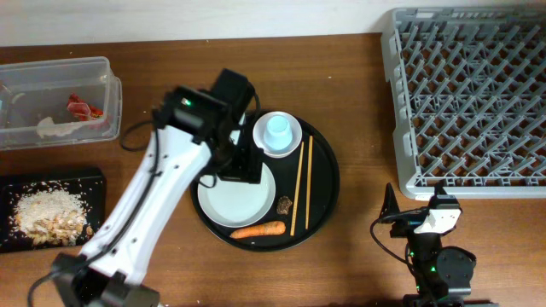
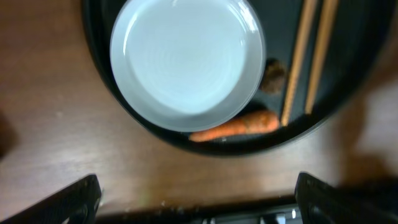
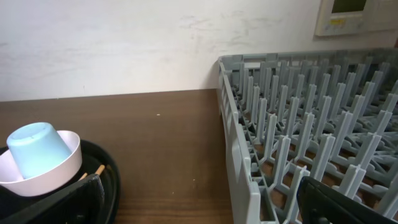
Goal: Sort waste into correct bins and load items into the dishwasher rack
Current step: 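Grasp the carrot beside the white plate with the left gripper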
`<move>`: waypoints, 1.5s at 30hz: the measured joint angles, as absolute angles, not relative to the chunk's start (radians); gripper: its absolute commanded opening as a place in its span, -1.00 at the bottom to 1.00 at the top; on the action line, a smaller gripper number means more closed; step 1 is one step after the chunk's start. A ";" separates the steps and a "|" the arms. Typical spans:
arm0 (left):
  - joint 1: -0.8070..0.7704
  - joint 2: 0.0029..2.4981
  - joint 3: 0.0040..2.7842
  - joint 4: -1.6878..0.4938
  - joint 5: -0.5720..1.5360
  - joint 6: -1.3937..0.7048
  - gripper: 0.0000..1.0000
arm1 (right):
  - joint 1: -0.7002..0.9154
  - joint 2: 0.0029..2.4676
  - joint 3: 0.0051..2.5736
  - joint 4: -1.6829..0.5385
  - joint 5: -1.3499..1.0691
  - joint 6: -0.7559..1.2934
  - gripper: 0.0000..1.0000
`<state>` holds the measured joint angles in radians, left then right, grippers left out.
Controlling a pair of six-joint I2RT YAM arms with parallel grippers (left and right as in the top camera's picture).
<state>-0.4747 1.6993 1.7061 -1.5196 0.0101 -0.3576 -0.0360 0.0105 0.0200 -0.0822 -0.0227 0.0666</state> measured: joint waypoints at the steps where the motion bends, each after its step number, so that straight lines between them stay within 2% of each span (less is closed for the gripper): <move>1: -0.475 1.710 1.636 -1.491 0.010 -0.411 0.98 | -0.036 0.011 0.020 -0.082 -0.023 0.067 0.96; 2: -0.475 1.716 1.602 -1.477 0.010 -0.437 0.98 | -0.036 0.011 0.020 -0.082 -0.023 0.067 0.97; 4: -0.475 1.720 1.446 -1.390 0.014 -0.630 0.98 | -0.036 0.011 0.020 -0.082 -0.023 0.066 0.97; 8: -0.475 1.716 1.328 -1.286 0.026 -0.883 0.98 | -0.036 0.011 0.020 -0.082 -0.023 0.066 0.97; 12: -0.495 1.716 1.259 -1.161 0.094 -0.986 0.98 | -0.036 0.011 0.020 -0.082 -0.023 0.067 0.97; 16: -0.561 1.716 1.253 -1.137 0.109 -1.038 0.98 | -0.036 0.011 0.020 -0.082 -0.023 0.067 0.97; 20: -0.630 1.716 1.253 -1.131 0.120 -1.184 0.98 | -0.036 0.011 0.020 -0.082 -0.023 0.067 0.97; 22: -0.684 1.716 1.253 -1.114 0.125 -1.289 0.79 | -0.036 0.011 0.020 -0.082 -0.023 0.067 0.97; 26: -0.750 1.716 1.252 -1.084 0.119 -1.464 0.79 | -0.036 0.011 0.020 -0.082 -0.023 0.067 0.97; 27: -0.751 1.716 1.252 -1.084 0.118 -1.477 0.67 | -0.036 0.011 0.020 -0.082 -0.023 0.066 0.97; 30: -0.752 1.729 1.213 -1.074 0.100 -1.592 0.66 | -0.036 0.011 0.020 -0.082 -0.022 0.066 0.97; 43: -0.751 1.838 1.150 -0.949 0.051 -1.673 0.57 | -0.036 0.011 0.020 -0.082 -0.023 0.066 0.97; 45: -0.751 1.840 1.150 -0.929 0.051 -1.673 0.46 | -0.036 0.011 0.020 -0.082 -0.023 0.067 0.97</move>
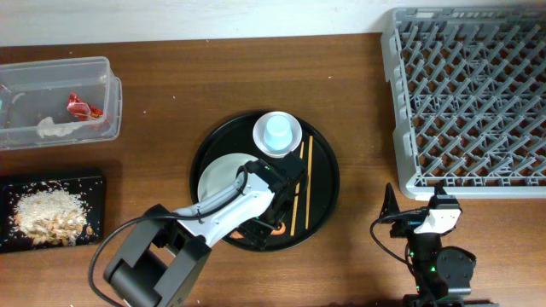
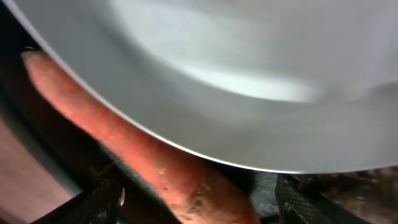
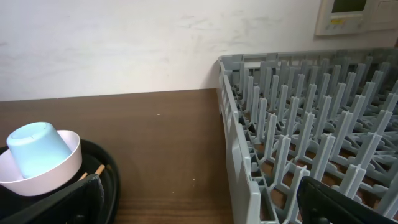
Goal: Sort waste into correct bins and load items into the dishwasher rack
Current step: 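Grasp the carrot beside the white plate with the left gripper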
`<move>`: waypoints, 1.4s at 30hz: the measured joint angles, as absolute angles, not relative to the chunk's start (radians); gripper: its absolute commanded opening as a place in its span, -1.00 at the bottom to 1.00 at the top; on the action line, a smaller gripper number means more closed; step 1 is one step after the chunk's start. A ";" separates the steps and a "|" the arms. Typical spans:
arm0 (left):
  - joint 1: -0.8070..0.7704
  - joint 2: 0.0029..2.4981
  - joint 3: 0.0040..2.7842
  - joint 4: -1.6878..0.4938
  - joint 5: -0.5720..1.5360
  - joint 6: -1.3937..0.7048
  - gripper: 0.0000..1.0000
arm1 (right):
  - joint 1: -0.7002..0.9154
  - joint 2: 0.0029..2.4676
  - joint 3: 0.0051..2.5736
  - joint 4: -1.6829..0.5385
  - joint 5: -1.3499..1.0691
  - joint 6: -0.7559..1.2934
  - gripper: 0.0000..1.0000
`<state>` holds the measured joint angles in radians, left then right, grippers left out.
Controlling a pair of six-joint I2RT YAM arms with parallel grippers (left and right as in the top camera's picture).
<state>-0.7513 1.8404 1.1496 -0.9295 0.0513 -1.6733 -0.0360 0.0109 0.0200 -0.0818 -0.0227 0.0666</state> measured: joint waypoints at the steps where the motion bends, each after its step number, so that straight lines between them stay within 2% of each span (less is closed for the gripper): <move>1: -0.751 1.840 1.150 -0.925 0.051 -1.674 0.43 | -0.036 0.011 0.020 -0.082 -0.023 0.067 0.97; 13: -0.751 1.874 1.153 -0.919 0.048 -1.677 0.33 | -0.036 0.011 0.020 -0.082 -0.023 0.066 0.97; 18: -0.751 1.875 1.153 -0.915 0.045 -1.632 0.14 | -0.036 0.011 0.020 -0.082 -0.023 0.067 0.97; 19: -0.751 1.875 1.153 -0.915 0.044 -1.611 0.02 | -0.036 0.011 0.020 -0.082 -0.023 0.067 0.97; 21: -0.750 1.876 1.153 -0.915 0.044 -1.588 -0.10 | -0.036 0.011 0.020 -0.082 -0.023 0.066 0.97; 26: -0.750 1.879 1.154 -0.965 0.044 -1.552 -0.20 | -0.036 0.011 0.020 -0.082 -0.023 0.067 0.97; 27: -0.750 1.881 1.156 -0.980 0.044 -1.533 -0.27 | -0.036 0.011 0.020 -0.082 -0.023 0.067 0.97; 31: -0.750 1.891 1.179 -1.067 0.044 -1.505 -0.29 | -0.036 0.011 0.020 -0.082 -0.023 0.066 0.97; 32: -0.750 1.891 1.187 -1.076 0.044 -1.502 -0.35 | -0.036 0.011 0.020 -0.082 -0.023 0.067 0.97; 42: -0.750 1.891 1.192 -1.053 0.039 -1.476 -0.47 | -0.036 0.011 0.020 -0.082 -0.023 0.066 0.97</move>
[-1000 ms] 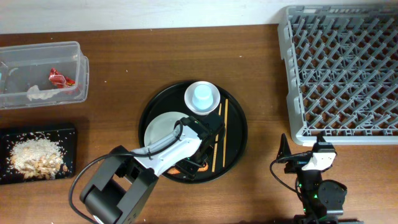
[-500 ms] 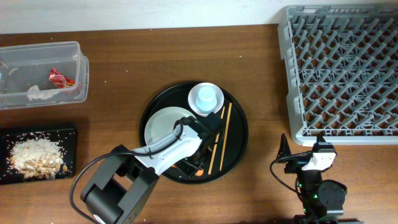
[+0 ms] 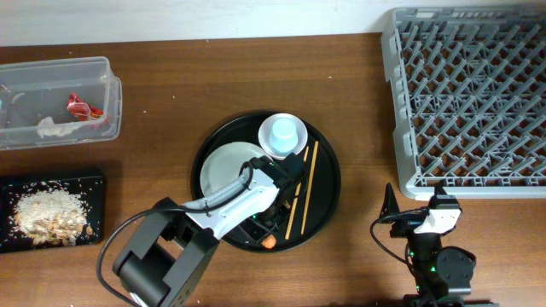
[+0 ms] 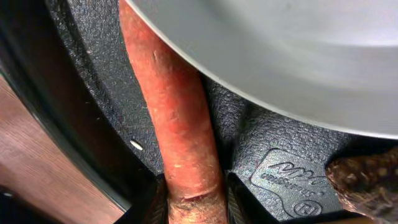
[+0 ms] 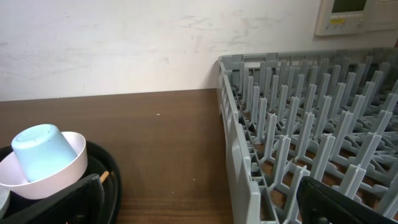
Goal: Sort waste into correct bins and load items into the dishwasher rack
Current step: 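Grasp the carrot beside the white plate with the left gripper, then place the carrot onto the black rectangular tray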
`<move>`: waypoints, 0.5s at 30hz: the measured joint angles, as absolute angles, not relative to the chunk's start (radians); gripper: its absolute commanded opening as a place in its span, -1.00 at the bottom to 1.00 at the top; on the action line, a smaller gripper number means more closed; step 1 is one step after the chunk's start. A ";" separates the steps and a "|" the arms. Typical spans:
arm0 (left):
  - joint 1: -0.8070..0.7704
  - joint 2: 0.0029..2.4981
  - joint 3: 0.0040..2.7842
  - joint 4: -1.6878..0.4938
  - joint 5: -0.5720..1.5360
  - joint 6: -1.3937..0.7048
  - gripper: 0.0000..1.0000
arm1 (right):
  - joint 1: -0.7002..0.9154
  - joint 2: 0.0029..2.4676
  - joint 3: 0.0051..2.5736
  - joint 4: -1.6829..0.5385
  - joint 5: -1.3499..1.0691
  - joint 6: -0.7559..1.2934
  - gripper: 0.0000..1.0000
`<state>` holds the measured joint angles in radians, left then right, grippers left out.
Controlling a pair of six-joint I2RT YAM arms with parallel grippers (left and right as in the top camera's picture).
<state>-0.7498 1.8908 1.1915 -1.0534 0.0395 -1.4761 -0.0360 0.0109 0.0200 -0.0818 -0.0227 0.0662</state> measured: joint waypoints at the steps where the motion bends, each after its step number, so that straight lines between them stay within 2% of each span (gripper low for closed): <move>1: -0.750 1.891 1.192 -1.055 0.039 -1.476 -0.47 | -0.036 0.011 0.020 -0.082 -0.023 0.067 0.97; 7: -0.750 1.893 1.262 -1.244 0.033 -1.472 -0.49 | -0.036 0.011 0.020 -0.082 -0.023 0.066 0.97; 12: -0.747 1.832 1.289 -1.284 0.033 -1.431 -0.48 | -0.036 0.011 0.020 -0.082 -0.023 0.067 0.97; 14: -0.707 1.775 1.289 -1.295 0.012 -1.428 -0.48 | -0.036 0.011 0.020 -0.082 -0.023 0.067 0.97; 15: -0.634 1.726 1.289 -1.303 -0.007 -1.425 -0.47 | -0.036 0.011 0.020 -0.082 -0.023 0.067 0.97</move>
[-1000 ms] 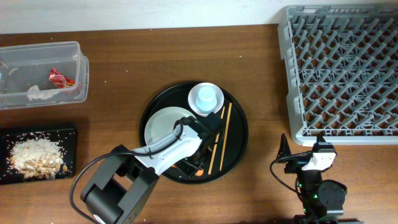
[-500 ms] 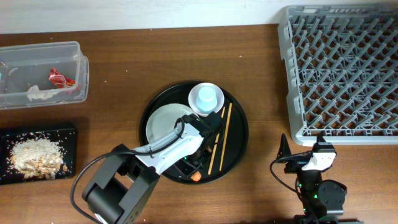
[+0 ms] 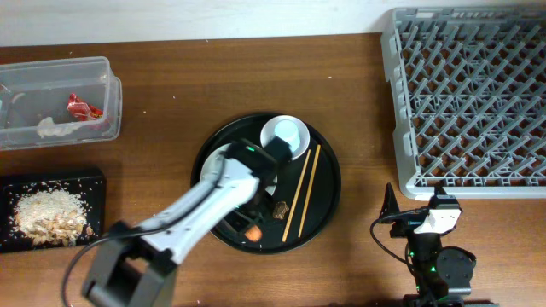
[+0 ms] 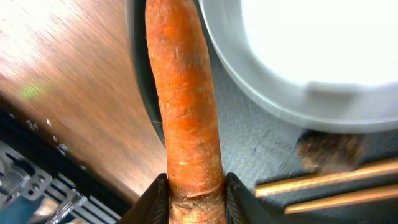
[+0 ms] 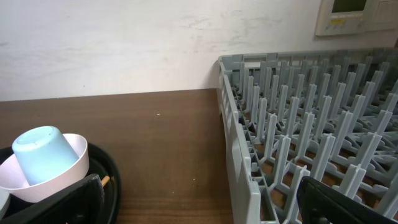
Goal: Sort waste into correct bins and load items into the dishwasher rack
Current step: 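Place the carrot onto the black rectangular tray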
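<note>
My left gripper is shut on the thick end of an orange carrot, held up off the black round tray. From overhead only the carrot's end shows under the arm. Below the carrot lie a white plate, a brown scrap and two chopsticks. A white bowl at the tray's back holds a pale blue cup. My right gripper rests open at the table's front right, facing the grey dishwasher rack.
A clear plastic bin with a red wrapper stands at the back left. A black tray of food scraps lies at the front left. The rack fills the back right corner.
The left gripper, shut on the carrot lying by the plate, now holds it lifted above the tray. The wrist view takes in table and chopsticks below. The right arm is unchanged.
The left gripper first hung open high over the plate, with the carrot lying at the tray's front. Then it was down at the carrot with jaws either side. Then it was shut on the carrot, and now the carrot is off the tray.
</note>
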`<move>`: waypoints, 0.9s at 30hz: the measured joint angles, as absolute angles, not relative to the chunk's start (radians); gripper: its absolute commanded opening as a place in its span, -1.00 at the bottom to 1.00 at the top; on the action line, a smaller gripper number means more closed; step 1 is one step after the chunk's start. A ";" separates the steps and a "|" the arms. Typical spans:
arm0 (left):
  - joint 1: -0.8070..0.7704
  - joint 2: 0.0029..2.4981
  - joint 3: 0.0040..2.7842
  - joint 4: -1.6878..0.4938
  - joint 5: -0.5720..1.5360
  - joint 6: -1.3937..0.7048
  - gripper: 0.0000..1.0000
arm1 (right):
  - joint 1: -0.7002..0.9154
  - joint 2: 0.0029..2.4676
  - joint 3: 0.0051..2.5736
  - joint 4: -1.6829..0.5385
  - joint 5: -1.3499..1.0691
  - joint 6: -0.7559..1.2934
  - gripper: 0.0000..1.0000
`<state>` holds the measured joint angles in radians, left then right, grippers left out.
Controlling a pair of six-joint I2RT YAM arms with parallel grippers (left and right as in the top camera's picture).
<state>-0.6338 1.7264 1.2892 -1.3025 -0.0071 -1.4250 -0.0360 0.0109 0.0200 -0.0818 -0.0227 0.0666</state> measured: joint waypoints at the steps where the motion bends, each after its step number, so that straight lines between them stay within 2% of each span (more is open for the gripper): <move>1: -0.569 1.699 1.290 -1.305 -0.021 -1.424 -0.48 | -0.036 0.011 0.020 -0.082 -0.023 0.066 0.97; 5: -0.213 1.615 1.298 -1.249 -0.084 -1.358 -0.46 | -0.036 0.011 0.020 -0.082 -0.023 0.067 0.97; 7: 0.013 1.612 1.300 -1.176 -0.111 -1.317 -0.46 | -0.036 0.011 0.020 -0.082 -0.022 0.067 0.97; 13: 0.410 1.611 1.300 -0.893 -0.171 -1.220 -0.35 | -0.036 0.011 0.020 -0.082 -0.023 0.067 0.97; 15: 0.477 1.616 1.300 -0.852 -0.199 -1.189 -0.31 | -0.036 0.011 0.020 -0.082 -0.023 0.067 0.97; 17: 0.517 1.646 1.300 -0.842 -0.210 -1.172 -0.12 | -0.036 0.011 0.020 -0.082 -0.023 0.067 0.97; 19: 0.543 1.692 1.300 -0.841 -0.218 -1.166 -0.09 | -0.036 0.011 0.020 -0.082 -0.023 0.066 0.97; 21: 0.555 1.729 1.300 -0.849 -0.218 -1.157 0.34 | -0.036 0.011 0.020 -0.082 -0.023 0.067 0.96; 22: 0.556 1.734 1.300 -0.851 -0.215 -1.141 0.69 | -0.036 0.011 0.020 -0.082 -0.023 0.067 0.97; 23: 0.556 1.734 1.300 -0.851 -0.211 -1.132 0.84 | -0.036 0.011 0.020 -0.082 -0.023 0.067 0.97; 26: 0.556 1.718 1.300 -0.852 -0.137 -1.063 0.84 | -0.036 0.011 0.020 -0.082 -0.023 0.066 0.97; 27: 0.558 1.695 1.300 -0.856 -0.051 -1.016 0.85 | -0.036 0.011 0.020 -0.082 -0.023 0.067 0.97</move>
<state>0.5575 1.6947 1.2999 -0.8558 -0.0513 -1.0157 -0.0360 0.0109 0.0200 -0.0818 -0.0227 0.0666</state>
